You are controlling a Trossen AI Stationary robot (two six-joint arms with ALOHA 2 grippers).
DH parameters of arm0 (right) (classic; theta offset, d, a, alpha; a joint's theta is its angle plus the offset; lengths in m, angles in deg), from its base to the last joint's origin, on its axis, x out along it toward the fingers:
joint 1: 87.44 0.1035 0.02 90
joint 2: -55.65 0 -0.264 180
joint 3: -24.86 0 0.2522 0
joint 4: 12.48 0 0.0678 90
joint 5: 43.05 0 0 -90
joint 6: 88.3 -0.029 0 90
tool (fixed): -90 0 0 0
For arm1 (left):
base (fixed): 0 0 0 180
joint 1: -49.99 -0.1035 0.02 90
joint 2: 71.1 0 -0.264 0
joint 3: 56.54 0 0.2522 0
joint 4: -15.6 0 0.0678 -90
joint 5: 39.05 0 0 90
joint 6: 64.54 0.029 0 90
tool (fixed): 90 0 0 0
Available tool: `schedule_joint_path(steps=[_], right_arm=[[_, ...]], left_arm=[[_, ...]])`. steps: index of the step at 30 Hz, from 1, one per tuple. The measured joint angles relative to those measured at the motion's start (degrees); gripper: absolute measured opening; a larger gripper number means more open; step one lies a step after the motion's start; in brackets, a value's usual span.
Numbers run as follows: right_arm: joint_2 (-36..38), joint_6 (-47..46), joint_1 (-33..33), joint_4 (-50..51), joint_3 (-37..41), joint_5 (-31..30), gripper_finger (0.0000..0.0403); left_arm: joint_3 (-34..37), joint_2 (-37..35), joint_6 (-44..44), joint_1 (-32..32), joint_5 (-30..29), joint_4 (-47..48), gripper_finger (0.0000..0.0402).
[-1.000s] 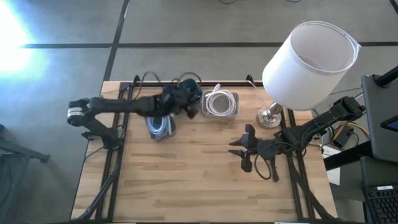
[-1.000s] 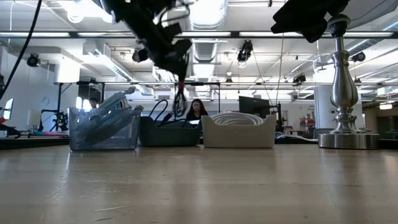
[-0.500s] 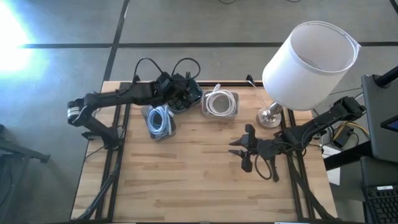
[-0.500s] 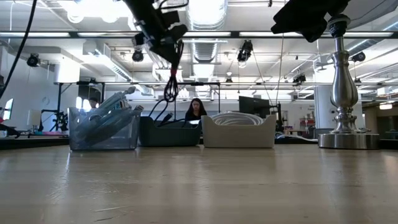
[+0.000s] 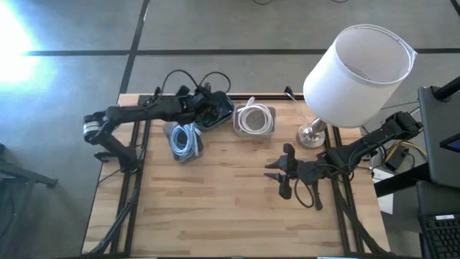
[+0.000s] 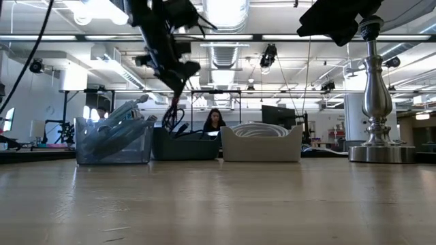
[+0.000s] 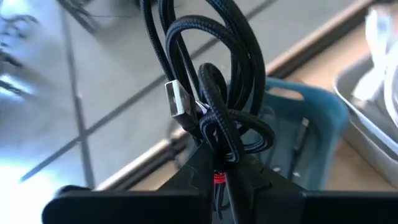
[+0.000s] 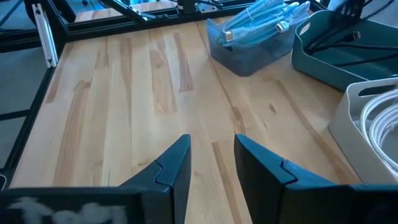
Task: Pick & Place USB Port
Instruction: Put the left black charger cable into the dark green bin, then put the black charger cable into the dark green bin
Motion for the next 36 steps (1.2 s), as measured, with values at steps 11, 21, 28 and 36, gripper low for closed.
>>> schedule_joint_path(steps=[11, 21, 28, 36], right_arm=[[0.00, 2.07, -0.02, -0.07, -0.02, 0.00, 0.0127], [0.00, 3.01, -0.02, -0.04, 0.00, 0.02, 0.0122], [0.00, 2.03, -0.02, -0.04, 0.00, 0.05, 0.0116], [0.00, 1.49, 0.00, -0.02, 0.02, 0.16, 0.0125]], left_arm=[[1.83, 9.88, 5.14, -1.10, 12.63, -2.99, 0.0028], [1.54, 13.65, 8.51, -1.10, 9.51, -2.87, 0.0053], [0.06, 13.48, 11.06, -1.11, 8.42, -2.84, 0.0121], [-4.58, 13.28, 12.79, -1.09, 4.05, -0.22, 0.0174]])
